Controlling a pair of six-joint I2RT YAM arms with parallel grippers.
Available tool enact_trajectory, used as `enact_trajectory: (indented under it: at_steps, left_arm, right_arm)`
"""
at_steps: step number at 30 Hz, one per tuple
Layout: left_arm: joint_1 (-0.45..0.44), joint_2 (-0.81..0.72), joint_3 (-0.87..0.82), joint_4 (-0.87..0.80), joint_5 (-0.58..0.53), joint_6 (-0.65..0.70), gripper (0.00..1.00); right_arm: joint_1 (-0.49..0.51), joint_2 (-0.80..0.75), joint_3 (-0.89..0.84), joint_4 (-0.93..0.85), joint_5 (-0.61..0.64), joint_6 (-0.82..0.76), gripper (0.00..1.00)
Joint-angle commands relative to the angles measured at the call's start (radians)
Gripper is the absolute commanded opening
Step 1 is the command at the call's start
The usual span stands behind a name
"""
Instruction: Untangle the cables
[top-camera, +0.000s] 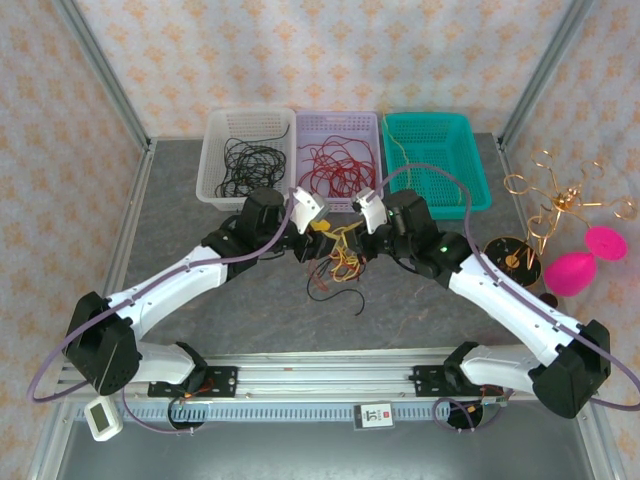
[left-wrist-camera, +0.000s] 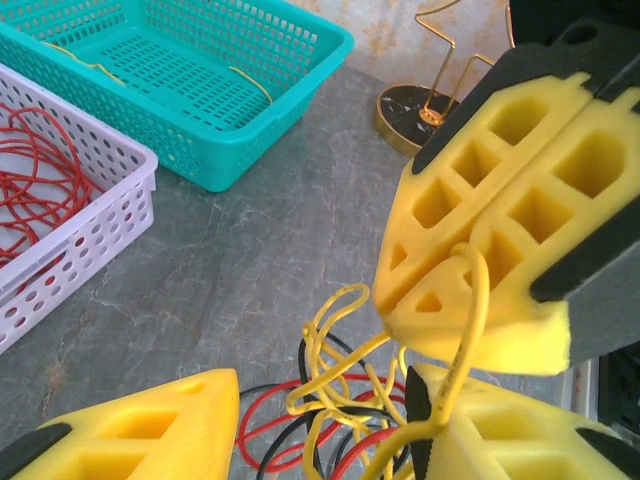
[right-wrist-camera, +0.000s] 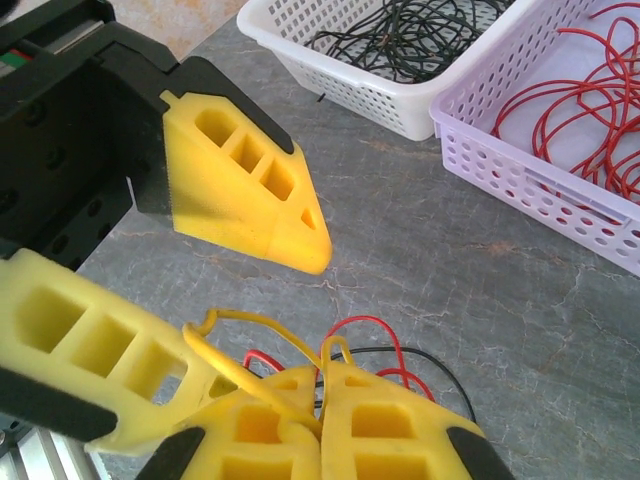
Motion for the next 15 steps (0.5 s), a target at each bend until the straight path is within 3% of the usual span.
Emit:
enact_trajectory:
  at_steps: [1,6,13,15]
  left_arm:
    - [0.018,-0.033,0.015,-0.037,0.093,0.051,0.49]
    - [0.018,-0.006,0.043,-0.071,0.145,0.082,0.42]
    - [0.018,-0.005,0.056,-0.048,0.095,0.074,0.02]
    - [0.019,-0.020,0.048,-0.033,0.073,0.063,0.00]
  right_arm:
    - [0.002,-0.028,0.006,-0.005,-0.041,-0.023,0.00]
    - [0.002,-0.022,0.007,0.012,-0.080,-0.030,0.00]
    - [0.002,-0.023,0.009,-0.001,-0.075,-0.044,0.00]
    - [0.002,-0.028,0.002,0.008,-0.074,-0.039,0.00]
